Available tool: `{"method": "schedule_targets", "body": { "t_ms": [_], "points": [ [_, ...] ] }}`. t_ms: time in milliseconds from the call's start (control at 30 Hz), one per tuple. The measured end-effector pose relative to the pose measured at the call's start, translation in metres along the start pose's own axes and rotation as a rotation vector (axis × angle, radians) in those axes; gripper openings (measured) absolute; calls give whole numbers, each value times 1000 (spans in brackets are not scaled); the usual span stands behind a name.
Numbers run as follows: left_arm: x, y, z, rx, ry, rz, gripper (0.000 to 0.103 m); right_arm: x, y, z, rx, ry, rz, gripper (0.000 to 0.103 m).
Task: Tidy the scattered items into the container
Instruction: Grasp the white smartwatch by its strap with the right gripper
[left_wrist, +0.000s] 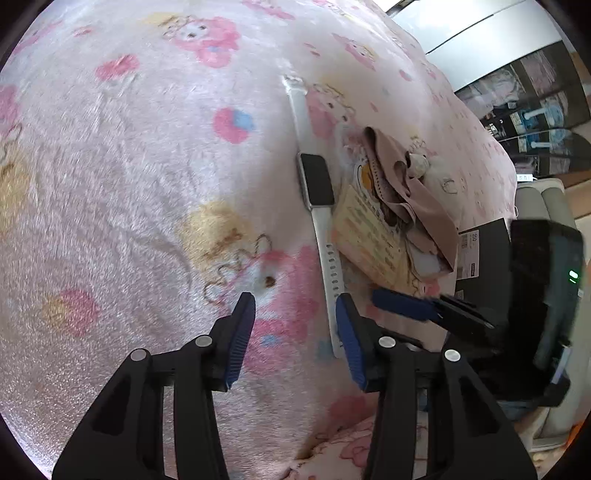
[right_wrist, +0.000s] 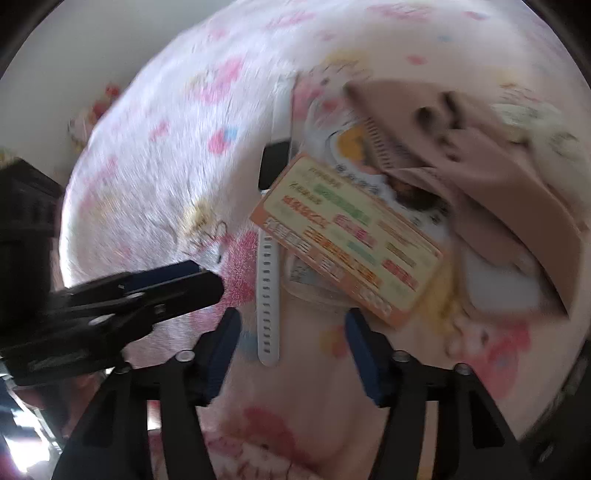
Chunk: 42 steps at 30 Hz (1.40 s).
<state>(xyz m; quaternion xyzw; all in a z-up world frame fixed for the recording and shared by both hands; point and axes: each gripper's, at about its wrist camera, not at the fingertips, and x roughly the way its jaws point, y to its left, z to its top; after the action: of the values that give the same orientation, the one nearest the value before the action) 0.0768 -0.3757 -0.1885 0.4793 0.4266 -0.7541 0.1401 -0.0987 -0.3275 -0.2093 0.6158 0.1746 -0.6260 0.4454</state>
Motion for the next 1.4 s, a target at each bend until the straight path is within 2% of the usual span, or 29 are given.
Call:
{"method": "schedule_targets", "body": {
  "t_ms": [67, 133, 233, 433, 500, 533, 567, 600, 633, 700, 767, 800, 833, 900, 933, 1000, 1067, 1167, 1200, 1233, 1267, 1400],
  "points": [
    [-1, 2, -2, -8, -5, 11, 45, 9, 3, 3, -18, 10, -19, 55],
    [-4, 5, -3, -7, -2, 3, 45, 7, 3, 1, -28, -1, 8, 14],
    [-3, 7, -3, -6, 4, -12, 45, 2, 2, -7, -27, -20, 44, 5],
    [15, 0, 5, 10, 35, -103, 45, -17, -3, -23, -17, -68, 95, 3],
    [27, -2, 12, 7, 61, -112, 45, -17, -3, -21, -22, -62, 108, 4],
    [33, -5, 16, 15, 71, -119, 43, -11, -5, -19, -26, -41, 96, 7],
    [36, -5, 18, 19, 79, -118, 32, -7, -4, -12, -25, -24, 72, 10],
    [41, -8, 20, 26, 101, -116, 19, -3, -5, -9, -22, -10, 47, 18],
    [45, -12, 21, 31, 120, -121, 14, 2, -7, -6, -7, 4, 34, 27],
    [45, -16, 21, 42, 129, -144, 13, 5, -12, -2, 17, 11, 64, 35],
    [39, -27, 18, 88, 135, -177, 4, 2, -16, 1, 30, -13, 82, 35],
    [36, -34, 16, 107, 139, -203, 4, -1, -18, 1, 38, -36, 92, 35],
    [32, -43, 15, 138, 146, -224, 4, -6, -23, 1, 47, -51, 99, 29],
    [26, -55, 13, 193, 154, -213, 5, -13, -29, -1, 67, -69, 93, 12],
    [24, -60, 11, 211, 157, -205, 7, -19, -32, -5, 81, -92, 99, 12],
    [18, -63, 8, 228, 169, -213, 20, -27, -33, -17, 89, -130, 93, 12],
    [11, -56, 7, 219, 152, -198, 32, -36, -37, -34, 99, -152, 36, 11],
    [8, -38, 8, 166, 122, -162, 33, -52, -61, -61, 121, -172, -60, 11],
    [10, -34, 9, 143, 112, -141, 33, -56, -70, -70, 154, -169, -69, 11],
    [9, -25, 11, 118, 103, -118, 33, -54, -55, -84, 187, -167, -82, 11],
    [9, -19, 14, 104, 100, -106, 33, -53, -58, -90, 208, -162, -89, 10],
    [12, -5, 17, 62, 99, -118, 33, -58, -75, -112, 292, -134, -138, 11]
  ]
}}
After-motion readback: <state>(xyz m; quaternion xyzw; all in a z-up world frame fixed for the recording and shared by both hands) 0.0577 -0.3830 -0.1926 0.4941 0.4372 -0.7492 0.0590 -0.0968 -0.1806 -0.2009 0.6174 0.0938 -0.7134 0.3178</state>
